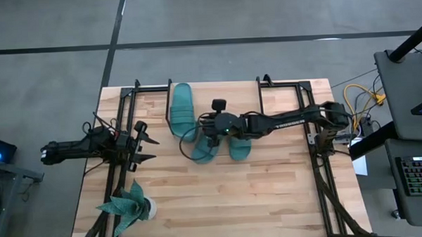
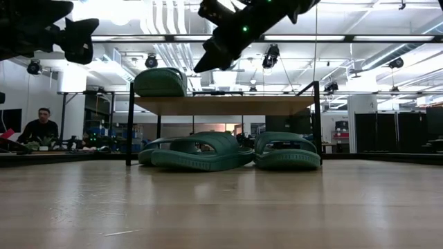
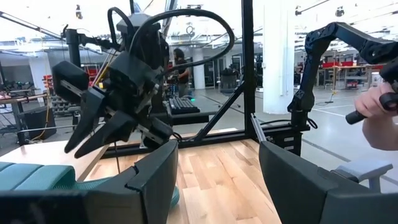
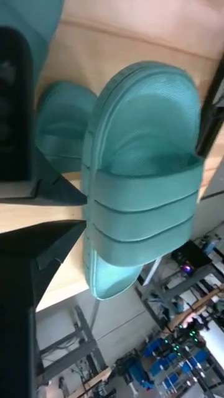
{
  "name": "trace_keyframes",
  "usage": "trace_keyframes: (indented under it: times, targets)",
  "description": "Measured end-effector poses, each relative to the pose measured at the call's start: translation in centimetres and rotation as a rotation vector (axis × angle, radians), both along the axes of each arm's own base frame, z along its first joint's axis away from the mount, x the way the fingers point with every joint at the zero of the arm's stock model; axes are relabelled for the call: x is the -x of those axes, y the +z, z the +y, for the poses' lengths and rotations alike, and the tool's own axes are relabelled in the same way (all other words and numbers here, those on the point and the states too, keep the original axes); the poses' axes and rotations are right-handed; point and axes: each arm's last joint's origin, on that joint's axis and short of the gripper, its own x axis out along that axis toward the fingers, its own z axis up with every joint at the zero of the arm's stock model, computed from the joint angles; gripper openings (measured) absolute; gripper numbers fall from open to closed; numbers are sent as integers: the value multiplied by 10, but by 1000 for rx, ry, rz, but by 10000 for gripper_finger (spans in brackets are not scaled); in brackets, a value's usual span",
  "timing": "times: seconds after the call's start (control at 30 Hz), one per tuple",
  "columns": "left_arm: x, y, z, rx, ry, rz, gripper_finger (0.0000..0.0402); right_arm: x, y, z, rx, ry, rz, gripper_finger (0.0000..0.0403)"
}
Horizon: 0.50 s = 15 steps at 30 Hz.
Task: Pick and place slides into the shelf
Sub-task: Put the blue slipper on the shelf
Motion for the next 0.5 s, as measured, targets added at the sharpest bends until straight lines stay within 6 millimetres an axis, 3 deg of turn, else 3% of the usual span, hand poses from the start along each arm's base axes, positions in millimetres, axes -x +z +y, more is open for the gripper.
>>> trace_keyframes:
  times: [0.17,0.5]
  targets:
    - [0,0,0,0,0,1,211,1,-6,-6,-5,-7,6,11]
    - [0,0,0,0,0,-1,211,-2,-12,-7,-48,16,1,9]
